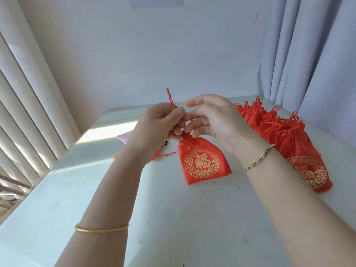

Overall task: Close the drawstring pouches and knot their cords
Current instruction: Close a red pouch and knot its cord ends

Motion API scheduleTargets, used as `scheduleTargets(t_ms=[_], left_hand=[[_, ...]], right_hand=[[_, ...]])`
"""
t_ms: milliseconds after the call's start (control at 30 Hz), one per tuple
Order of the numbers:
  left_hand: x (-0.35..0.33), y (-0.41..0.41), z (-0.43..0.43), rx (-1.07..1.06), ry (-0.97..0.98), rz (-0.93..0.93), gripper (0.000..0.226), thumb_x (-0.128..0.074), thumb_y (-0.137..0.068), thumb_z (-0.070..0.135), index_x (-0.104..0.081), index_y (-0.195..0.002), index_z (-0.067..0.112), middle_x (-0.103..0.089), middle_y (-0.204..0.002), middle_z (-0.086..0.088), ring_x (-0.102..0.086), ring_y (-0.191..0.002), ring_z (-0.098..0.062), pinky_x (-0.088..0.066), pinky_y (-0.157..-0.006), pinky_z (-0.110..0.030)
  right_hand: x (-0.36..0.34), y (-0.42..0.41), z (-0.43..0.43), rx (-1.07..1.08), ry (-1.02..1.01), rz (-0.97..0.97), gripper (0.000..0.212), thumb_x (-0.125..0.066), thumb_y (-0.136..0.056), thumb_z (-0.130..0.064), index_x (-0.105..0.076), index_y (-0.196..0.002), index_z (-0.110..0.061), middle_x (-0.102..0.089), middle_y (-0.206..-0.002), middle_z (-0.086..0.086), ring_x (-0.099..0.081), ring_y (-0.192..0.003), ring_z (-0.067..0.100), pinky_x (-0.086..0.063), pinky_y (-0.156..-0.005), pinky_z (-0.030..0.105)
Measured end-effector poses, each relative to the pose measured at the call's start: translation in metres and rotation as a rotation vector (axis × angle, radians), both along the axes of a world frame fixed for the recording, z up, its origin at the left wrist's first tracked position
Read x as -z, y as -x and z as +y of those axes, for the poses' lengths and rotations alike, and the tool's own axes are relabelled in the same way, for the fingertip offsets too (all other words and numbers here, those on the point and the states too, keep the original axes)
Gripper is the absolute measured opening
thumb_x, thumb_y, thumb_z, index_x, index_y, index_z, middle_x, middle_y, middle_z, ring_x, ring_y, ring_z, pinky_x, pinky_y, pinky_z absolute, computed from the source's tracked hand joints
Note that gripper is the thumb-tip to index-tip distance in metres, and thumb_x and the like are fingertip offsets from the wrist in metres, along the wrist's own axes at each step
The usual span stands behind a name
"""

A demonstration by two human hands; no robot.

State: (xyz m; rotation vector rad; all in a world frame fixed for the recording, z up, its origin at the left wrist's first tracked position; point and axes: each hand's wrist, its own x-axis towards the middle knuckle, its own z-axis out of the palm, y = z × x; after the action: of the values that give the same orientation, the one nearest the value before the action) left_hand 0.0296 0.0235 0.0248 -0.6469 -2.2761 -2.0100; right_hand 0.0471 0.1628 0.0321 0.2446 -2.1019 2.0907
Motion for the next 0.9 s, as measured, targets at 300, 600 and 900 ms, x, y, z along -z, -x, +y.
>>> scheduleTargets(t_ms=[300, 600, 900], left_hand=[[0.002, 0.002, 0.004, -0.181, -0.061, -0.042, 0.021, -0.053, -0.094, 0.013, -0.063, -0.075, 0.011, -0.056, -0.051, -0.001, -0.053, -0.042, -0.009, -0.052, -0.049, -0.02], [0.001, 0.002, 0.004, -0.229, -0.06, -0.043, 0.018, -0.055, -0.093, 0.012, -0.063, -0.081, 0.003, -0.061, -0.063, -0.005, -0.057, -0.047, -0.01, -0.052, -0.052, -0.021], [-0.002, 0.001, -0.001, -0.34, -0.01, 0.027, 0.009, -0.064, -0.087, 0.013, -0.068, -0.086, 0.004, -0.066, -0.079, -0.003, -0.062, -0.051, -0.006, -0.057, -0.081, -0.044]], right_hand=[[0.013, 0.008, -0.004, 0.14, -0.413, 0.292, 0.023, -0.071, -0.072, -0.005, -0.053, -0.073, -0.021, -0.059, -0.07, -0.005, -0.057, -0.063, 0.011, -0.049, -0.062, 0.026], [0.023, 0.01, -0.012, 0.306, -0.671, 0.552, 0.013, -0.066, -0.074, -0.004, -0.064, -0.081, -0.014, -0.044, -0.069, -0.011, -0.048, -0.061, 0.001, -0.035, -0.058, 0.008], [0.029, 0.013, -0.019, 0.424, -0.866, 0.69, 0.007, -0.058, -0.082, -0.009, -0.065, -0.082, -0.008, -0.046, -0.076, -0.003, -0.044, -0.071, 0.014, -0.024, -0.06, 0.019]])
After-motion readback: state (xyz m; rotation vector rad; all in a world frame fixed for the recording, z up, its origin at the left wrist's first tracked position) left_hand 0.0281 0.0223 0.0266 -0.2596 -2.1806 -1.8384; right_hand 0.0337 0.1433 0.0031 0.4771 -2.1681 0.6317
